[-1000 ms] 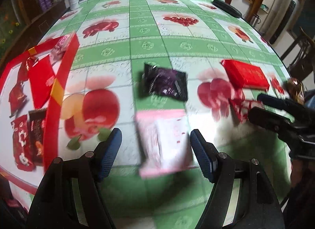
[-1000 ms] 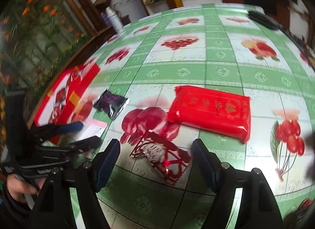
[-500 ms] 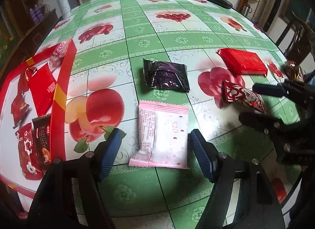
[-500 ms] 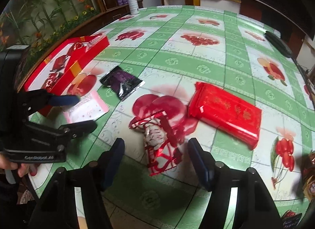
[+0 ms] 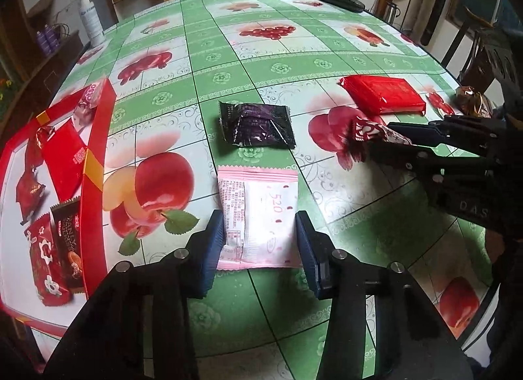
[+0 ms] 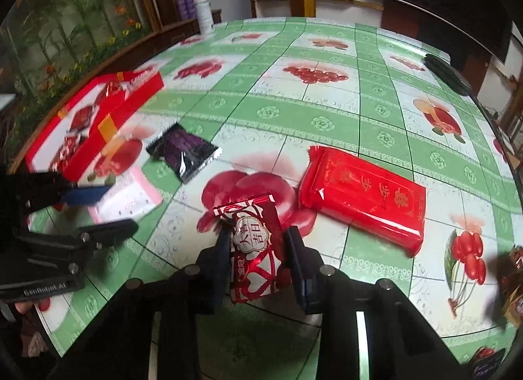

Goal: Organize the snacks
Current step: 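Lift both grasped packets off the table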

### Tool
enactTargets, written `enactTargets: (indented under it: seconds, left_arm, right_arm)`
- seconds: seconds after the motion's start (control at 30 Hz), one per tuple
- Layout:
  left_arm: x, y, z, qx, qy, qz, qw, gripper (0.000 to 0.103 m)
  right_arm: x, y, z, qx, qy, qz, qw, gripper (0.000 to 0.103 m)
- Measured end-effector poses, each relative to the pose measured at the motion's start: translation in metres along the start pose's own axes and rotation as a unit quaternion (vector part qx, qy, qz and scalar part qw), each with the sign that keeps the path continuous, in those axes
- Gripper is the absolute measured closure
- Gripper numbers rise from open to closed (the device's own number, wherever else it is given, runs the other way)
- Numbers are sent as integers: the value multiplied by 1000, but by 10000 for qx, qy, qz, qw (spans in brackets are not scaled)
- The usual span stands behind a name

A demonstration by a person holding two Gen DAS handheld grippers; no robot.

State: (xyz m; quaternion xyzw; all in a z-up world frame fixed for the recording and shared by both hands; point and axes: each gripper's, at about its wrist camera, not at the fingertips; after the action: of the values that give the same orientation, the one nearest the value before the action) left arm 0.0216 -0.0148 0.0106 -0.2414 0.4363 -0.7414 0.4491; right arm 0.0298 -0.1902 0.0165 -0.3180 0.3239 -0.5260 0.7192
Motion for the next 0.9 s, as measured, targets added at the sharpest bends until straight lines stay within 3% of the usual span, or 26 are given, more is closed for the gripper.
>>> enactTargets:
  seconds: [0.3,0.47,0.9]
  left_arm:
    - [-21,-12,-6,355,-792,-541,9948,61]
    - [-26,-17,-11,410,-992,-672,9920,61]
    - [-32,-24,-15,499,-1194,-771,9886,61]
  right_arm:
    - [4,-3,0,683,738,615,9930,69]
    - [13,-3,-3,910,1139,1250,9814,69]
    - [8,-3,-5,937,1075,1395,9799,69]
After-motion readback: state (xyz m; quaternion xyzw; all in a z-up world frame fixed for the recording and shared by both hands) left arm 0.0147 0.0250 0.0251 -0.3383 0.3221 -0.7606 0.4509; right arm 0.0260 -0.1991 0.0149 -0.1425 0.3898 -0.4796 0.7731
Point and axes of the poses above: each gripper's, at about its wrist camera, not at the fingertips, and y roughly the way its jaws point, x to its right, z to its top, and after that the axes turned 2 degrees about z, right-handed
